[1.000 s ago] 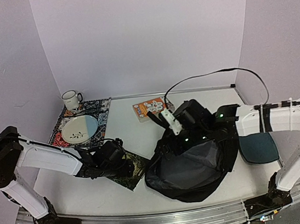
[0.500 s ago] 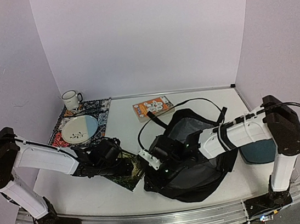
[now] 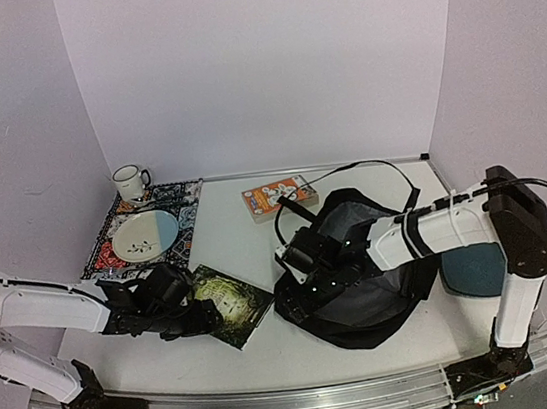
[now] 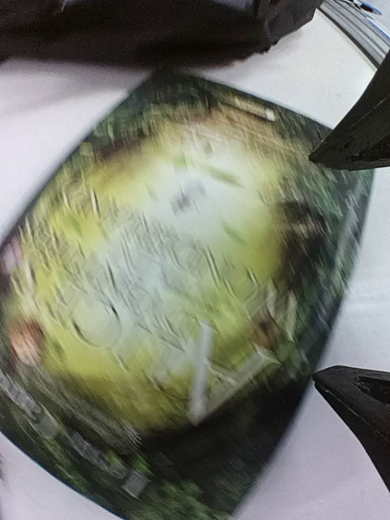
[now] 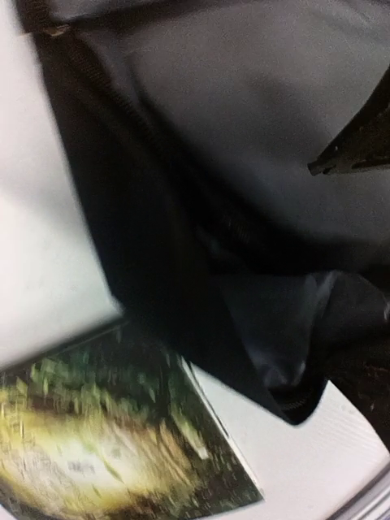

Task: Pack the student bag
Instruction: Adjust the student bag at the center of the board, then adjust the book at the center of the board, then pick up the book at the center of the board.

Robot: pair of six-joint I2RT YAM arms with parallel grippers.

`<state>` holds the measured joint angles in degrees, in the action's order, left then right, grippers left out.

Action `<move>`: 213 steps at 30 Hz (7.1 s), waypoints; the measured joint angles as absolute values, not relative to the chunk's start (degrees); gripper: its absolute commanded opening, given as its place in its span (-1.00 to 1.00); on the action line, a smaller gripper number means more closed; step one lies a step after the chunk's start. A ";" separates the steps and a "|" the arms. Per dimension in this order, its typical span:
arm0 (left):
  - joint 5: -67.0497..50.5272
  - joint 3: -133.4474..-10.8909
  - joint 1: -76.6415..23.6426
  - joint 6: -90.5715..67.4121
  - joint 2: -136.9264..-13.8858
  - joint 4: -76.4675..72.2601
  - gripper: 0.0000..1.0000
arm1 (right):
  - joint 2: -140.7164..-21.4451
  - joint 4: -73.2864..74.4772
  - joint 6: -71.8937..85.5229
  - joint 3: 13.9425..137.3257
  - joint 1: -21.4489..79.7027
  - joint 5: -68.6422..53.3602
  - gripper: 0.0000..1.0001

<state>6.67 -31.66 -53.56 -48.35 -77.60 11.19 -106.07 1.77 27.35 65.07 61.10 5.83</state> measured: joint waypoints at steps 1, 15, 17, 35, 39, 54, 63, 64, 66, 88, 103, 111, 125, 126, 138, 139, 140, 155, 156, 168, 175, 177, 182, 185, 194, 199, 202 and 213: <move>5.75 -30.99 -52.89 -49.13 -76.60 12.20 0.72 | -105.70 2.15 26.54 65.78 61.37 5.60 0.67; 1.40 -23.55 -44.02 -57.58 -66.40 14.69 0.77 | -115.76 0.13 18.47 88.78 61.89 1.13 0.91; 1.26 -23.16 -43.72 -58.62 -66.51 13.00 0.75 | -119.76 -0.01 18.26 90.90 61.67 1.06 0.92; 0.90 -27.01 -41.86 -57.45 -78.26 -0.02 0.56 | -127.14 -1.95 20.98 88.61 59.46 -6.13 0.56; 0.67 -27.34 -41.56 -56.49 -78.91 -0.62 0.56 | -124.25 -3.50 23.18 83.96 60.91 -9.25 0.52; -1.92 -26.97 -41.22 -55.89 -75.61 0.40 0.61 | -114.76 -6.92 31.05 73.62 65.29 -10.08 0.52; -4.79 -24.30 -41.06 -57.56 -74.25 0.77 0.58 | -115.84 -6.87 35.96 74.26 63.67 -7.05 0.32; -5.45 -24.27 -41.06 -57.66 -74.58 0.04 0.58 | -116.56 -6.87 36.19 74.54 63.66 -7.07 0.29; -7.27 -24.25 -41.04 -58.11 -75.82 -2.43 0.57 | -118.20 -7.03 36.71 75.14 63.68 -7.27 0.23; -12.12 -22.03 -39.17 -65.03 -69.93 -7.17 0.34 | -119.79 -15.09 42.42 73.30 62.32 -11.14 0.20; -12.10 -20.05 -38.68 -66.43 -68.81 -16.21 0.14 | -118.98 -16.96 44.65 71.58 61.28 -11.65 0.21; -12.01 -20.10 -38.81 -66.46 -70.38 -20.09 0.09 | -118.43 -18.13 46.22 70.41 60.62 -12.62 0.21; -10.08 -24.13 -41.41 -64.38 -77.45 -26.06 0.15 | -116.41 -19.41 47.78 67.08 59.10 -14.03 0.23; -10.01 -24.26 -41.66 -64.34 -77.51 -26.78 0.12 | -116.21 -19.80 48.14 66.66 58.92 -14.43 0.23; -9.93 -24.84 -42.39 -64.53 -79.79 -33.15 -0.01 | -115.39 -23.44 50.39 63.85 57.50 -19.00 0.22; -9.97 -24.96 -42.39 -64.53 -80.24 -34.20 0.01 | -115.39 -23.62 50.23 63.72 57.51 -19.45 0.22; -10.33 -25.14 -42.41 -64.49 -80.65 -35.27 0.02 | -115.39 -23.72 50.03 63.64 57.56 -20.14 0.22; -15.57 -28.91 -44.07 -64.27 -86.57 -47.54 0.10 | -115.61 -28.64 49.21 61.83 58.46 -20.47 0.21; -15.70 -28.83 -44.07 -64.27 -86.66 -47.93 0.11 | -115.60 -28.92 49.15 61.66 58.43 -20.48 0.21; -15.89 -29.11 -43.88 -58.86 -86.01 -45.04 0.08 | -115.52 -29.47 48.38 61.43 58.41 -20.53 0.21; -15.22 -36.15 -43.86 -49.24 -85.90 -30.34 -0.03 | -115.52 -29.56 47.66 61.43 58.39 -20.33 0.21; -14.48 -38.68 -43.83 -46.02 -86.54 -25.41 -0.10 | -115.52 -29.56 47.40 61.43 58.39 -20.37 0.21; -14.37 -41.98 -43.36 -40.82 -87.05 -17.84 -0.28 | -115.52 -29.52 46.70 61.43 58.41 -20.79 0.21; -15.26 -42.30 -42.71 -39.63 -87.05 -15.75 -0.43 | -115.52 -29.38 46.40 61.43 58.53 -21.36 0.20; -17.47 -42.06 -41.68 -39.39 -85.34 -12.60 -0.66 | -115.52 -29.06 45.06 61.43 58.81 -21.48 0.14; -20.22 -39.60 -40.99 -40.58 -82.36 -11.78 -0.48 | -115.50 -28.97 44.41 61.43 58.63 -21.44 0.14; -25.08 -36.75 -42.01 -41.03 -82.14 -8.00 -0.33 | -115.44 -30.09 43.16 61.61 57.71 -20.71 0.14; -33.82 -31.77 -43.14 -43.92 -82.54 -0.23 -0.57 | -115.33 -36.42 40.61 64.79 55.66 -19.68 0.17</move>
